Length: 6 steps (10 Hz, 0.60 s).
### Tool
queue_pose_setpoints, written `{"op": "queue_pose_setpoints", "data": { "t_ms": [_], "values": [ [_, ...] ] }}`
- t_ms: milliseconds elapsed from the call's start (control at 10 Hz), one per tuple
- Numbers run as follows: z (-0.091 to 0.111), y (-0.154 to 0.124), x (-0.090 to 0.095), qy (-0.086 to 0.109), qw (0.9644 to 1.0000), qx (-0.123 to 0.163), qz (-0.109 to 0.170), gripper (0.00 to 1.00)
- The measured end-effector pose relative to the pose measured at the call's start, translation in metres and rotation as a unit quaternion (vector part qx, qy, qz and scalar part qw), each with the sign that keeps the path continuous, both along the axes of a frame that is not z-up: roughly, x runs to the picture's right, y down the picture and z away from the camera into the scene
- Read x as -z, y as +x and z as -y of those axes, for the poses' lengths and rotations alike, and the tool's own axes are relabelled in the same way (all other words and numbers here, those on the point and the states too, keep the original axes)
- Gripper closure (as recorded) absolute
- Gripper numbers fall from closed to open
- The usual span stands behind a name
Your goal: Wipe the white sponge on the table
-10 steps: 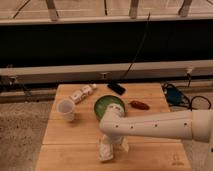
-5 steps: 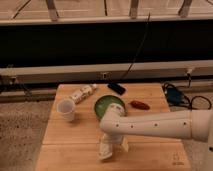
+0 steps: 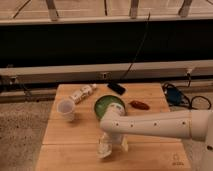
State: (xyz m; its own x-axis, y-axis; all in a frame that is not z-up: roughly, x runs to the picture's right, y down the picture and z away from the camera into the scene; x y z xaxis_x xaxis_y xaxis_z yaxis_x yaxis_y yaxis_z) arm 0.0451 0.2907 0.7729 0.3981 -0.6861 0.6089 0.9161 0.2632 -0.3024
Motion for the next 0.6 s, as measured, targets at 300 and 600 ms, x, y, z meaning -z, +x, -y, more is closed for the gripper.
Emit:
{"op": "queue_pose_setpoints", "data": {
  "t_ms": [300,600],
  "values": [
    [-0.0008,-0.0013,-0.0021,-0.003,1.0000,0.000,0.002,0.20],
    [-0.0007,-0.0039,-0.0047,-0.006,1.0000,0.001,0.005,0.20]
  ]
}}
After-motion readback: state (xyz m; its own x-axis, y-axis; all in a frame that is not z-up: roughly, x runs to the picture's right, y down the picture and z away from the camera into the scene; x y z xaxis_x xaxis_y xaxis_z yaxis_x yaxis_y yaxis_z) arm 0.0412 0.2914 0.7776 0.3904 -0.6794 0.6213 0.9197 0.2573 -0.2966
